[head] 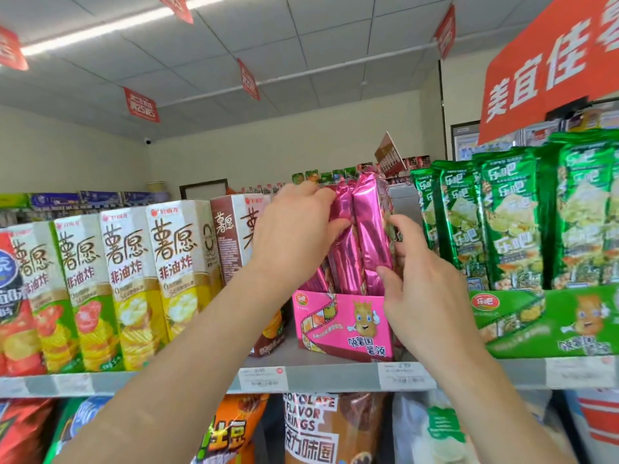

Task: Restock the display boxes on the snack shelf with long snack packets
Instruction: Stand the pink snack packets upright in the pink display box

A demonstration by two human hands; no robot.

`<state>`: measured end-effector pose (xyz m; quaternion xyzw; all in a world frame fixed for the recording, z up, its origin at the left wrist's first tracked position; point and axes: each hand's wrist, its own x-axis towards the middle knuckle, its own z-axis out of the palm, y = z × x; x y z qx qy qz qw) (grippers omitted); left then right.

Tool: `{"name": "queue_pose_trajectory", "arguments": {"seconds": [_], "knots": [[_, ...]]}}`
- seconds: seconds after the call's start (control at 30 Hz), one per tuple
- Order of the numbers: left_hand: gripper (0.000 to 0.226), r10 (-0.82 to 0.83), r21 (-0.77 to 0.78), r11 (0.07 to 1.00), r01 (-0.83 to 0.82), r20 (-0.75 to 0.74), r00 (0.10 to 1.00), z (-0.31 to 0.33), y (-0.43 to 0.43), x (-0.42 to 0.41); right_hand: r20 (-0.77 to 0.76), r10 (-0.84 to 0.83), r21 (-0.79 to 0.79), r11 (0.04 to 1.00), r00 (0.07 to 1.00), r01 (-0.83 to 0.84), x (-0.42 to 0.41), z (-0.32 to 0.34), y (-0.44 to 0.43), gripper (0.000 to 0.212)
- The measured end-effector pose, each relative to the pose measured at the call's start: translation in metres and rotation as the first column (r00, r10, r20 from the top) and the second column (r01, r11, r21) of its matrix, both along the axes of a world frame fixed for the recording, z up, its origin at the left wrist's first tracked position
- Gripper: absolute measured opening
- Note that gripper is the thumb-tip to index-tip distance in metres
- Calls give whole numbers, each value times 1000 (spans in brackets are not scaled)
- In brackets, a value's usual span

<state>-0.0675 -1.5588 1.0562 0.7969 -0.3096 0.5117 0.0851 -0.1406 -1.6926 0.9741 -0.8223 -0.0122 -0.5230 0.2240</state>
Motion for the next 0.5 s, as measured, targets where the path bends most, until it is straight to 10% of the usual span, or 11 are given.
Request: {"name": "queue_pose_trajectory", "arguments": {"seconds": [0.3,0.5], "knots": [[48,9,138,990,7,-114,993,7,22,5,-82,-56,95,993,995,64,12,8,9,85],[65,-265,-300,936,184,-258,929,10,33,-7,-46,-55,144,988,997,61,19,5,12,84]]}}
